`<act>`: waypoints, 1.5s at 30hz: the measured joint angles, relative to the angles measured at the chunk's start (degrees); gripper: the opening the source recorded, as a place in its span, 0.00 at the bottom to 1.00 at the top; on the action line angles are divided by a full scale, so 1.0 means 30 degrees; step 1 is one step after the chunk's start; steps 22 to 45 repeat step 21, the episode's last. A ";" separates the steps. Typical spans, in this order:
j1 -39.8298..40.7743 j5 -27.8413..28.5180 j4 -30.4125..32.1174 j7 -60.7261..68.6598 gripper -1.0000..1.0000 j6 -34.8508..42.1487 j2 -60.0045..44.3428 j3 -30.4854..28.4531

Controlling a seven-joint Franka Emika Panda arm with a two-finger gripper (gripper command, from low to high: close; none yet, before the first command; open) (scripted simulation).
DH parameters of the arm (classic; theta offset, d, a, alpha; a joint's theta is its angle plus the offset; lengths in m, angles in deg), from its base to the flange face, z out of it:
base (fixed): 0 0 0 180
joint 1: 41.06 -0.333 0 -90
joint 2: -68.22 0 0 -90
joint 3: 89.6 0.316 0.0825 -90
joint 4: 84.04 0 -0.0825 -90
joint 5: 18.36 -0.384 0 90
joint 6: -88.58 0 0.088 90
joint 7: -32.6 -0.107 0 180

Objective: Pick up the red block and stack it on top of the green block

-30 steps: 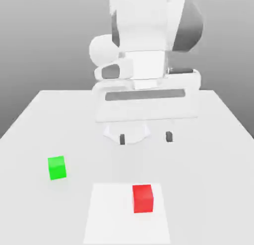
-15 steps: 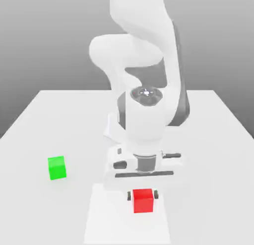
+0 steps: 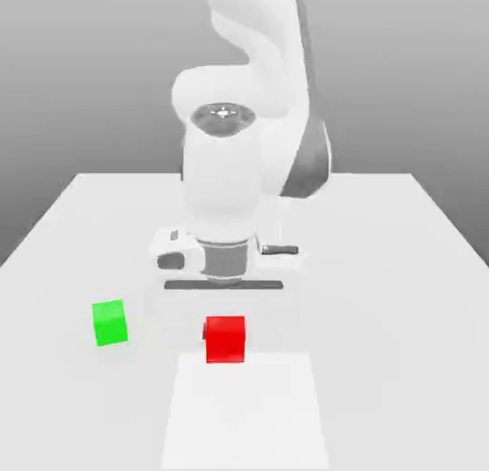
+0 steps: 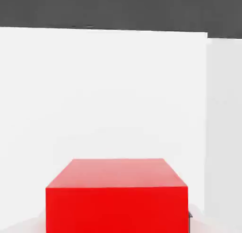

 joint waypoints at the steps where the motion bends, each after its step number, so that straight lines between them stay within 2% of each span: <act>1: 0.0587 0.0346 0.0264 0.0777 0.00 0.0187 0.0464 -0.0605; 8: 0.4859 0.2534 0.2065 0.6071 0.00 0.1161 0.3244 -0.4948; 12: 0.3471 0.0043 0.2160 0.8381 0.00 -0.0088 0.1763 -0.6333; 17: 0.2072 -0.3262 0.2072 1.0691 0.00 -0.2135 -0.0628 -0.6853; 20: 0.1904 -0.3662 0.2074 1.0973 0.00 -0.3509 -0.1847 -0.6911; 21: 0.1849 -0.3268 0.2091 1.0697 1.00 -0.3951 -0.2163 -0.7006; 45: 0.1849 -0.3268 0.2091 1.0697 1.00 -0.3951 -0.2163 -0.7006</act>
